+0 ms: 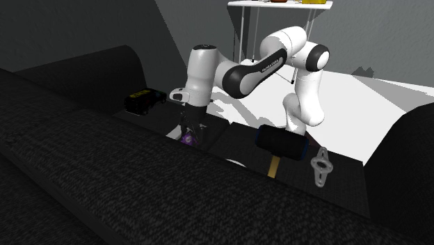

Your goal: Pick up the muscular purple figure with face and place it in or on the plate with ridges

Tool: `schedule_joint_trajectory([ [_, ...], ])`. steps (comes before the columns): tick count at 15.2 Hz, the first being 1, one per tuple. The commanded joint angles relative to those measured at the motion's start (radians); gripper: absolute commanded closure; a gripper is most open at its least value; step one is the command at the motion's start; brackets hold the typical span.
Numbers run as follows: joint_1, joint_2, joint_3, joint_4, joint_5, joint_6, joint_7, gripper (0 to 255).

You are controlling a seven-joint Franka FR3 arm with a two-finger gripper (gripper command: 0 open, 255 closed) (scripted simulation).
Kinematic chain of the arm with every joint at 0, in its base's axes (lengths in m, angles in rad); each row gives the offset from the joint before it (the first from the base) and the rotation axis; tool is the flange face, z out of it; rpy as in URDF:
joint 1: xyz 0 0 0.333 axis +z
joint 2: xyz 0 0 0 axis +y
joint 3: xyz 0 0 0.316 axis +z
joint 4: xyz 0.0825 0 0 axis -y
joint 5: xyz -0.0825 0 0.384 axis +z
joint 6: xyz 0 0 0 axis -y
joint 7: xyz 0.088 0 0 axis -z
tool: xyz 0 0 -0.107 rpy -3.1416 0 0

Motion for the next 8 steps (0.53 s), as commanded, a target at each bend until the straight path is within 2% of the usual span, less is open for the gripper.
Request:
schedule_joint_trajectory([
  [1, 0.000, 0.000, 0.000, 0.000, 0.000, 0.000, 0.000, 0],
  [2, 0.000, 0.000, 0.000, 0.000, 0.000, 0.000, 0.000, 0],
  [3, 0.000, 0.000, 0.000, 0.000, 0.000, 0.000, 0.000, 255],
  [8, 0.000, 0.000, 0.000, 0.000, 0.000, 0.000, 0.000, 255],
])
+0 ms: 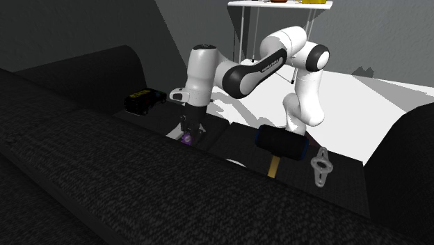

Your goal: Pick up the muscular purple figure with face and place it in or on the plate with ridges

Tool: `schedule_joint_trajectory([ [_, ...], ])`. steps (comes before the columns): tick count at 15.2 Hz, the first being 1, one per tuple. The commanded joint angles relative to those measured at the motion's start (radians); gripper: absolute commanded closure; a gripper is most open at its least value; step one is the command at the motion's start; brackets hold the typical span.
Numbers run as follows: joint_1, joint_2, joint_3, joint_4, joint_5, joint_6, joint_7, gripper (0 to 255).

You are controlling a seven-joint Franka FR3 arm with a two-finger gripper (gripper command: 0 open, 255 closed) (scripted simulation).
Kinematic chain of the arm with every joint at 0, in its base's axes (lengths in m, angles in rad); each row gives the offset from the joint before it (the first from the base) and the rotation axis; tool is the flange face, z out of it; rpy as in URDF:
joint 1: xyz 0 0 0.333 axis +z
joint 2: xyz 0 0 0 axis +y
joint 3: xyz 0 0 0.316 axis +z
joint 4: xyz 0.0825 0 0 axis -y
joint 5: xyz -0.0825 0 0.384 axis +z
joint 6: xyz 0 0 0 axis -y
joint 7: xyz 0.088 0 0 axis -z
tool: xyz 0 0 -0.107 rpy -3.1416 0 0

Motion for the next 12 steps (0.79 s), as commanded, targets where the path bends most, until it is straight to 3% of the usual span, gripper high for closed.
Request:
schedule_joint_trajectory([
  [1, 0.000, 0.000, 0.000, 0.000, 0.000, 0.000, 0.000, 255],
  [4, 0.000, 0.000, 0.000, 0.000, 0.000, 0.000, 0.000, 255],
  [12, 0.001, 0.006, 0.001, 0.114, -0.003, -0.109, 0.007, 255],
])
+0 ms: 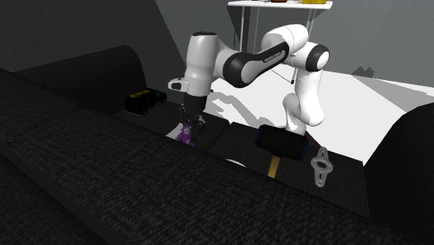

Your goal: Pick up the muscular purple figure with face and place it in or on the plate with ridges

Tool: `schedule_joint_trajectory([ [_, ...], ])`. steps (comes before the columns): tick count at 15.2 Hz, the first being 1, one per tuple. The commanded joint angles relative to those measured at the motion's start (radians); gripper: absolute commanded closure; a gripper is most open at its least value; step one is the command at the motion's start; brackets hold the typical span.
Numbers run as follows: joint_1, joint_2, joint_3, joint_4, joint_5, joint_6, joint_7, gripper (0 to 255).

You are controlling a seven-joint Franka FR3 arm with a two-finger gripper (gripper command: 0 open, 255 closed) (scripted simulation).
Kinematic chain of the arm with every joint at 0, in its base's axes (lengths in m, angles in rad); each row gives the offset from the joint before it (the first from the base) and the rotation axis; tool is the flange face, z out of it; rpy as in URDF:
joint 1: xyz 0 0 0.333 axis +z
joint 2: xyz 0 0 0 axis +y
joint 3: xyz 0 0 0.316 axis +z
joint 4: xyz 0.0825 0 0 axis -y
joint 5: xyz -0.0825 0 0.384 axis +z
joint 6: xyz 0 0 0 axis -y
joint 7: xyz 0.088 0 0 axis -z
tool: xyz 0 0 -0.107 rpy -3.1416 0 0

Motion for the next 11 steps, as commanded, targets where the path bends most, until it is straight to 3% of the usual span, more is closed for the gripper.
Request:
schedule_joint_trajectory([
  [1, 0.000, 0.006, 0.000, 0.036, -0.002, -0.030, 0.002, 255],
  [9, 0.004, 0.031, 0.001, 0.176, -0.009, -0.145, 0.010, 255],
  [11, 0.027, 0.000, 0.017, 0.137, -0.016, -0.135, 0.051, 255],
])
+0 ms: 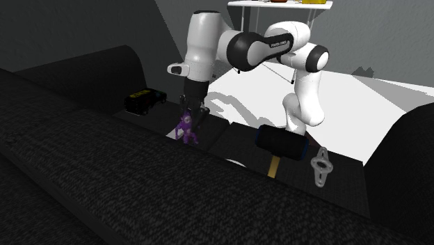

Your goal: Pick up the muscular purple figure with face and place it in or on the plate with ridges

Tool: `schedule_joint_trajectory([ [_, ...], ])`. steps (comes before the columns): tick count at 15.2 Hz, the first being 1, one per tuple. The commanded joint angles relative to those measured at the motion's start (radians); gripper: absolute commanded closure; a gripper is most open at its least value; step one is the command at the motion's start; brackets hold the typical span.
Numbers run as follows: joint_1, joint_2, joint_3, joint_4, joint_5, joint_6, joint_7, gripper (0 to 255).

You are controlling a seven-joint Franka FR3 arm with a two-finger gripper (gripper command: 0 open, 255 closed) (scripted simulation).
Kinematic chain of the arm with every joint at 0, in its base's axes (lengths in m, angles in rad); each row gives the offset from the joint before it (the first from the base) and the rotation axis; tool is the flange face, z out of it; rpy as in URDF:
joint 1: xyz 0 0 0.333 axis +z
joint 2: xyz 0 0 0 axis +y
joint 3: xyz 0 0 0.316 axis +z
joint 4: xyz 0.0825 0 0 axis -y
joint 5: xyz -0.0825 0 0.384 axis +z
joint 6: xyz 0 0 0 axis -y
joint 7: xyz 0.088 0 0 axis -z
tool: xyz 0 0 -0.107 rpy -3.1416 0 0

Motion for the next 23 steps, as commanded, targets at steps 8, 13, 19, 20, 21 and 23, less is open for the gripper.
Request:
schedule_joint_trajectory([
  [8, 0.103, -0.103, 0.082, -0.120, -0.035, 0.023, 0.193, 255],
  [13, 0.140, -0.121, 0.116, -0.150, -0.050, 0.035, 0.268, 255],
  [19, 0.137, -0.138, 0.115, -0.251, -0.045, 0.120, 0.265, 255],
  [20, 0.137, -0.140, 0.114, -0.266, -0.044, 0.134, 0.265, 255],
  [21, 0.137, -0.141, 0.114, -0.281, -0.043, 0.148, 0.265, 255],
  [23, 0.137, -0.144, 0.114, -0.311, -0.043, 0.175, 0.264, 255],
])
